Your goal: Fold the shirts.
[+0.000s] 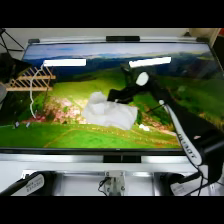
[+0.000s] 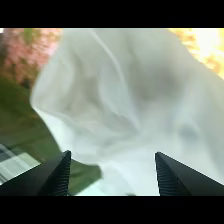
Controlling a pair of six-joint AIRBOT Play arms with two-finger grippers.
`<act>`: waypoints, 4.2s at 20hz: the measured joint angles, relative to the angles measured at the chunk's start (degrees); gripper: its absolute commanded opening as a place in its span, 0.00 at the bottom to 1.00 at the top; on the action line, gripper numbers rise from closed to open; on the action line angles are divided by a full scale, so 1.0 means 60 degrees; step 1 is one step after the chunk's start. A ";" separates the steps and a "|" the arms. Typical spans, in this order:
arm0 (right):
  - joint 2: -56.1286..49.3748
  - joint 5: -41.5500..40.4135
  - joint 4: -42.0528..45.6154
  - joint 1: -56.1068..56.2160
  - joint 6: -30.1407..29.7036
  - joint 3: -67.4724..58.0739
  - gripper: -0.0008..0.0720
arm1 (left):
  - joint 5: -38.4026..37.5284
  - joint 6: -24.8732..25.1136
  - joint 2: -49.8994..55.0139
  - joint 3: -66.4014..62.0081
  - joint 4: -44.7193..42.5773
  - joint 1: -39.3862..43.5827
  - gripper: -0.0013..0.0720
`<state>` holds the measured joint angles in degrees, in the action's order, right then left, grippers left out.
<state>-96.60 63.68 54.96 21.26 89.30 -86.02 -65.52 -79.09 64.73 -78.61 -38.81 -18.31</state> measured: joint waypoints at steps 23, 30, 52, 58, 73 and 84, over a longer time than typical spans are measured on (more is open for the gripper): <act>0.1690 -0.1308 -0.1945 -0.1679 -0.1020 0.1381 0.10 | -0.0029 0.0106 -0.0040 0.0076 -0.0146 -0.0036 0.06; 0.2994 -0.0699 -0.1341 -0.4051 -0.1060 -0.0586 0.10 | -0.0033 0.0106 -0.0040 0.0076 -0.0146 -0.0036 0.06; 0.3581 0.3799 0.4768 -1.1333 -0.0189 0.2299 0.10 | -0.0412 0.0102 -0.0040 0.0076 -0.0149 -0.0036 0.06; 0.4790 0.3089 0.5053 -1.3009 0.0051 0.5482 0.10 | -0.0506 0.0102 -0.0040 0.0076 -0.0149 -0.0036 0.06; 0.7162 0.2189 0.5697 -1.3202 -0.0069 0.5676 0.68 | -0.0510 0.0430 0.0007 0.0029 -0.0699 0.0171 0.05; 0.5482 0.0962 0.4288 -0.4539 0.1319 0.2514 0.94 | -0.2761 -0.1657 0.2051 -0.1439 -0.9570 0.5767 0.99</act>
<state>-63.70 69.45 80.68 -5.98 97.21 -70.94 -82.08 -89.03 77.03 -87.24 -96.23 16.29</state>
